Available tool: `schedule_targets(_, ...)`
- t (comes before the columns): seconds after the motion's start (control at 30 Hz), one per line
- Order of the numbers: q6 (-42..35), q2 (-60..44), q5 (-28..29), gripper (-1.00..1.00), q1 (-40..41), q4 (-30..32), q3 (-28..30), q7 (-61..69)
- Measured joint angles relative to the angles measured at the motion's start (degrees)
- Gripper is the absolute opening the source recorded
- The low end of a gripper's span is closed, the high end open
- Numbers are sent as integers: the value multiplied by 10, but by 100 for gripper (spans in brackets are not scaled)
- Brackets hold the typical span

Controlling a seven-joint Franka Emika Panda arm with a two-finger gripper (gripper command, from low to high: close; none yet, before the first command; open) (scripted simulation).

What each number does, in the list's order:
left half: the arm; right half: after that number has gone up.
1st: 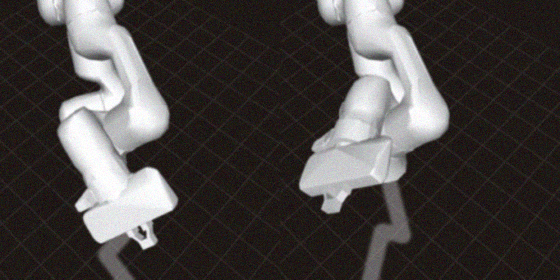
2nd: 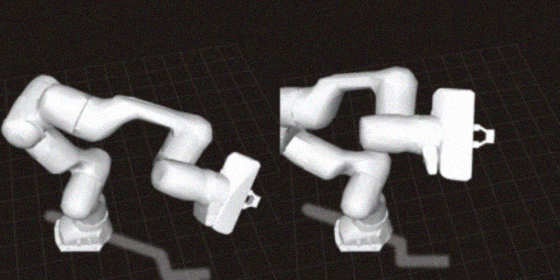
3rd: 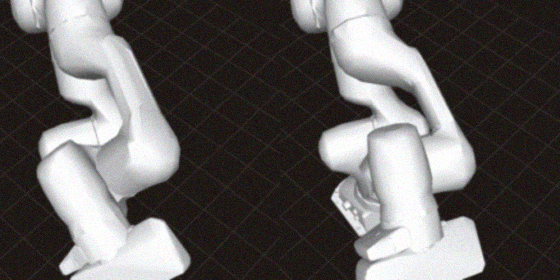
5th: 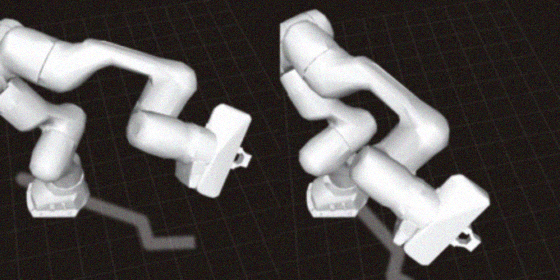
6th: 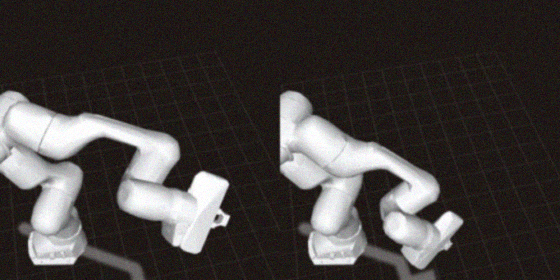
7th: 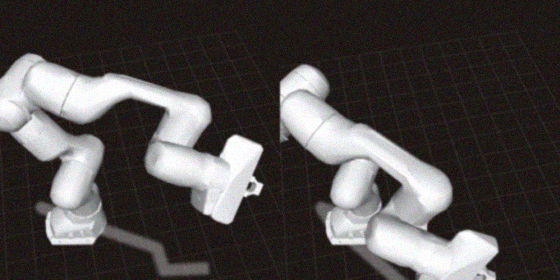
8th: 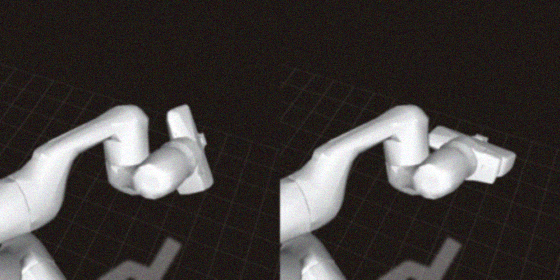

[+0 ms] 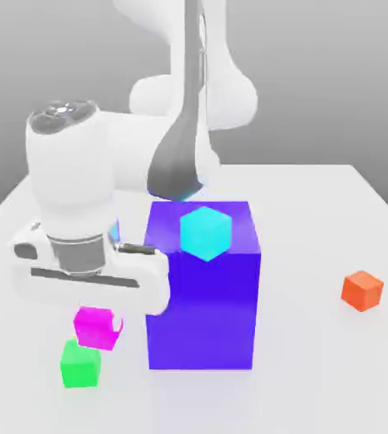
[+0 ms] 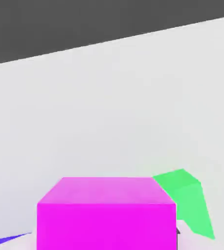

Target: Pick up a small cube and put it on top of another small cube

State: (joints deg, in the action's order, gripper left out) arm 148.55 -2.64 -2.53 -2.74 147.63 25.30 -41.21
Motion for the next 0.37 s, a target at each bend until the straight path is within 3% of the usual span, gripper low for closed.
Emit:
schedule_targets(0.1,36,8,6,-100,18,31,0,-25)
schedule_targets(0.23,108,-67,-73,-100,37,32,-41,28)
schedule_targets(0.27,123,-85,-92,100,47,31,-54,42)
schedule_targets(0.37,123,-85,-92,100,47,31,-54,42)
